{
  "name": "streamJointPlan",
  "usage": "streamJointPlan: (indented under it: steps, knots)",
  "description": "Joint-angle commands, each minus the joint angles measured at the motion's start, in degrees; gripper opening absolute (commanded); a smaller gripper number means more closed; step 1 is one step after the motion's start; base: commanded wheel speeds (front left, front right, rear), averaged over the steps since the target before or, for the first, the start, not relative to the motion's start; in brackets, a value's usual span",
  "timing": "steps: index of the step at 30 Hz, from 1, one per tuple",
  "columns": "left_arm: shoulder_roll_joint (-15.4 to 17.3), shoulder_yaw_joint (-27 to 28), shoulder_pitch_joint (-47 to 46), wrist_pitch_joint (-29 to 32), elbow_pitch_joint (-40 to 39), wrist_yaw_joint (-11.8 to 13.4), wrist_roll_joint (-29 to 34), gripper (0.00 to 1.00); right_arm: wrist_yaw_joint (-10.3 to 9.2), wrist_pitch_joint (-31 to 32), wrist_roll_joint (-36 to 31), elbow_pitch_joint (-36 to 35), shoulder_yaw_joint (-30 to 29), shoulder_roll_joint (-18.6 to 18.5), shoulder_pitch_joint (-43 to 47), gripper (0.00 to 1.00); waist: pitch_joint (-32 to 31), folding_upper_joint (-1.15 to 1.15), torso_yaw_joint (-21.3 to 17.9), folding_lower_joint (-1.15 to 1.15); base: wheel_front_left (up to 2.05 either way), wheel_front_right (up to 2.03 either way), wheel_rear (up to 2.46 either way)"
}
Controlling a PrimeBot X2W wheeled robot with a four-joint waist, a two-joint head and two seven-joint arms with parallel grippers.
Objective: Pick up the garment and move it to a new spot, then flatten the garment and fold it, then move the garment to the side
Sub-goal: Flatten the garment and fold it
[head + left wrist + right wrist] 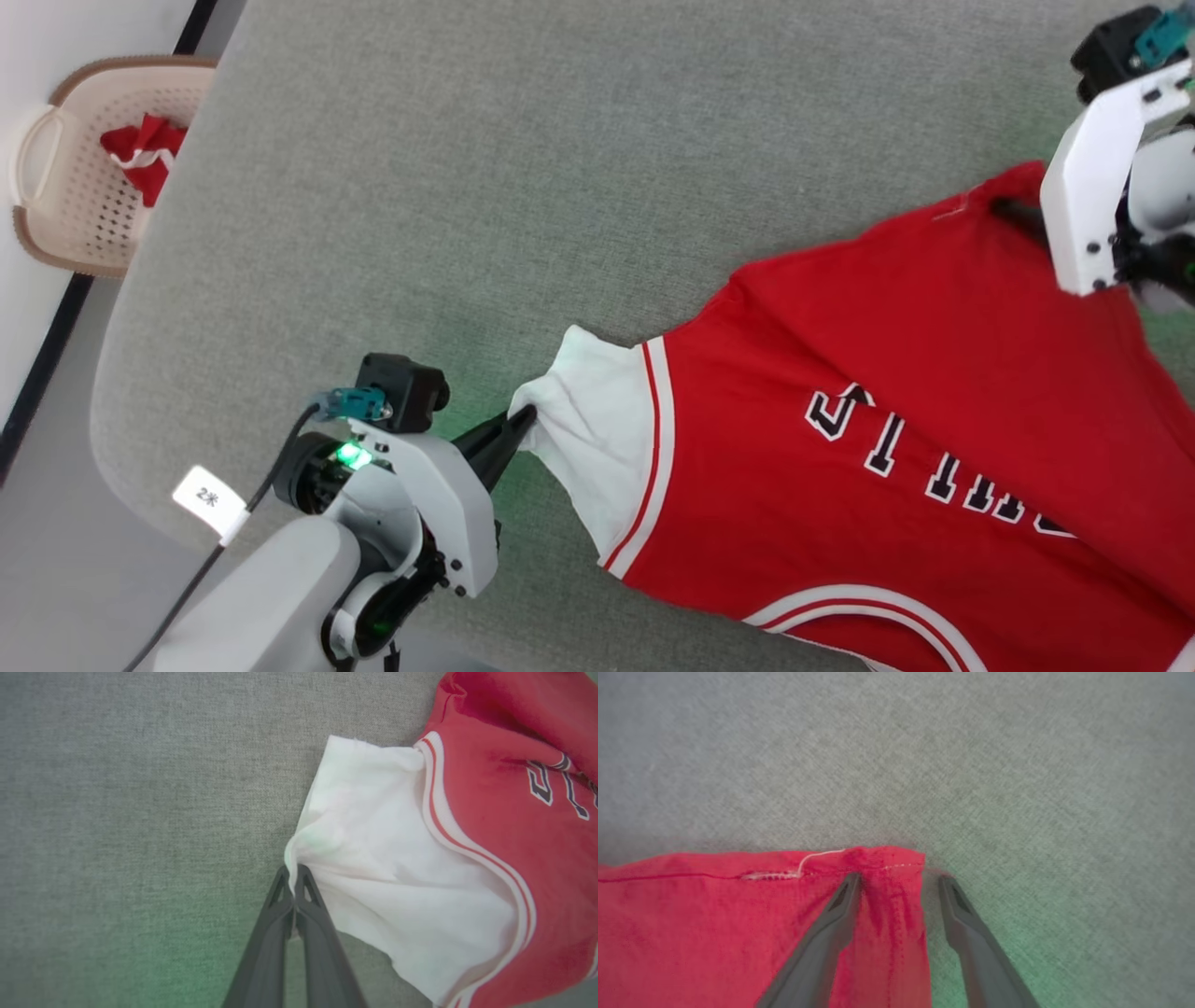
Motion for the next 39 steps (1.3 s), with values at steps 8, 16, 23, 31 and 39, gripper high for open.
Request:
streamJointPlan:
  steps: [8,16,23,31,39]
  knots:
    - [1.12,1.31,-2.09,1.35,0.68,-0.30,-1.42,0.00,-0.15,-1.57,1.38,4.37,3.09,0.71,-2.34,0.00,-0.97,0.00,-1.06,0.00,0.00,0.00,0.00]
    - [7.46,4.86,-11.15,7.71,-2.64,0.96,-0.70,0.00,-0.14,-6.90,3.34,1.63,3.37,-0.84,-6.60,0.00,-4.57,0.00,-4.92,0.00,0.00,0.00,0.00]
    - [11.60,6.94,-23.08,14.63,-2.34,0.12,0.83,0.00,-0.14,-10.13,3.55,-0.81,1.74,-2.36,-9.88,0.00,-7.83,0.00,-9.00,0.00,0.00,0.00,0.00]
    - [12.02,6.71,-36.36,18.21,3.62,-2.55,4.57,0.00,-0.14,-14.87,1.83,-2.51,-1.69,-1.75,-13.42,0.00,-10.52,0.00,-12.61,0.00,0.00,0.00,0.00]
    - [9.87,5.77,-48.20,15.02,11.46,-5.63,9.26,0.00,-0.14,-19.94,-1.33,-3.60,-4.62,-0.82,-16.58,0.00,-11.68,0.00,-14.55,0.00,0.00,0.00,0.00]
